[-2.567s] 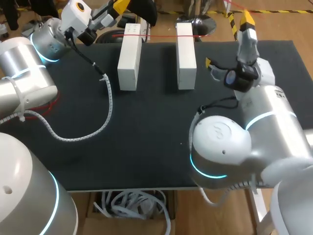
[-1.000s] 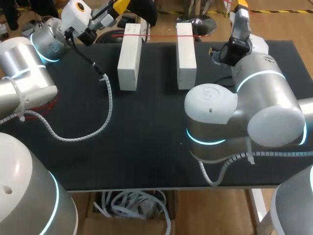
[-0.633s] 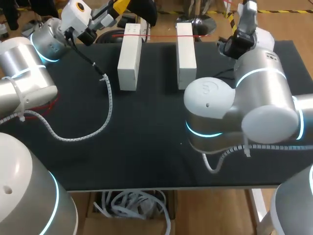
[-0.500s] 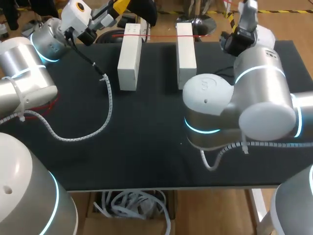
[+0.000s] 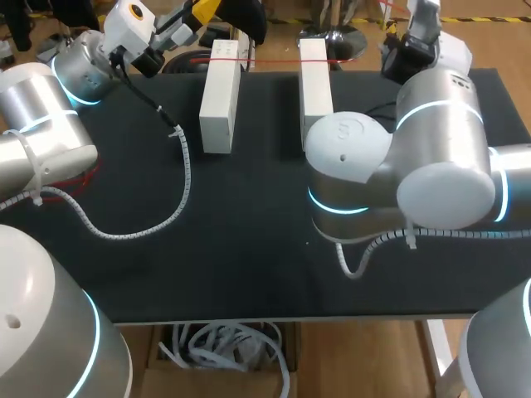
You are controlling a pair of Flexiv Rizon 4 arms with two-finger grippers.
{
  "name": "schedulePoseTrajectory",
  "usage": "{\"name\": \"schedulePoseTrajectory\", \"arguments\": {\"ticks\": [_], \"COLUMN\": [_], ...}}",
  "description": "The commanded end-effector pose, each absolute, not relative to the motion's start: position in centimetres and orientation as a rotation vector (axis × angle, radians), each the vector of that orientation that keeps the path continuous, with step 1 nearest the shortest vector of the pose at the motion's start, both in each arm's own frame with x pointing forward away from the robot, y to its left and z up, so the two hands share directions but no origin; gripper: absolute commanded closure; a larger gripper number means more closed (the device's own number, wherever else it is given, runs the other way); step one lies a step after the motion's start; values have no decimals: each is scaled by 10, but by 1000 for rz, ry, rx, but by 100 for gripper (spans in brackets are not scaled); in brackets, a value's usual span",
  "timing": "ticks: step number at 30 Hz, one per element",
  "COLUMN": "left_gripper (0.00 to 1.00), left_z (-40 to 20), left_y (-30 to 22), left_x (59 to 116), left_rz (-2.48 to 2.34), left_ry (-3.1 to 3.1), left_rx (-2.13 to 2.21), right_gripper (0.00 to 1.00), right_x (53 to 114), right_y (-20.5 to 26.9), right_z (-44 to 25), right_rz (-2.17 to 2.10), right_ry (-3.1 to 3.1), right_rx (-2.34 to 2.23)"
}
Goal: Grab the tape and strap the tape.
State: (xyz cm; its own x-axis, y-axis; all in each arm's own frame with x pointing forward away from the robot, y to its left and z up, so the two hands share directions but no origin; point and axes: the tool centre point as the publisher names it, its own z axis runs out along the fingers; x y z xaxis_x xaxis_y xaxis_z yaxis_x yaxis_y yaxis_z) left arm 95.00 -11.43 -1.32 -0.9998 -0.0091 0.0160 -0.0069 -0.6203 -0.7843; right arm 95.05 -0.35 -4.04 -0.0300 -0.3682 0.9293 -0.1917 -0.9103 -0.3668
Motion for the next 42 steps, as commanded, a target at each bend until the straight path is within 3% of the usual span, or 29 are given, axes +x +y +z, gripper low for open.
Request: {"name": "schedulePoseTrajectory", "arguments": {"ticks": [1,21,23,26,28,42], "left_gripper": [100,100,100,100,100,100], "left_z": [-14,-14,-14,-14,-14,-14], "left_y": [-114,-114,-114,-114,-114,-114], "left_x": [950,950,950,950,950,950], "left_rz": [-2829,-2829,-2829,-2829,-2829,-2829], "left_ry": [1367,1367,1367,1367,1367,1367], "left_rx": [-25,-25,-25,-25,-25,-25], "right_gripper": [33,36,38,53,57,57], "right_x": [951,949,948,948,947,940], "right_y": [-6,-13,-13,-14,-15,-16], "right_z": [-32,-19,-18,-18,-18,-17], "right_rz": [-2071,-2091,-2092,-2094,-2095,-2084], "right_ry": [614,640,642,647,649,656], "right_rx": [-2107,-2083,-2082,-2081,-2082,-2090]}}
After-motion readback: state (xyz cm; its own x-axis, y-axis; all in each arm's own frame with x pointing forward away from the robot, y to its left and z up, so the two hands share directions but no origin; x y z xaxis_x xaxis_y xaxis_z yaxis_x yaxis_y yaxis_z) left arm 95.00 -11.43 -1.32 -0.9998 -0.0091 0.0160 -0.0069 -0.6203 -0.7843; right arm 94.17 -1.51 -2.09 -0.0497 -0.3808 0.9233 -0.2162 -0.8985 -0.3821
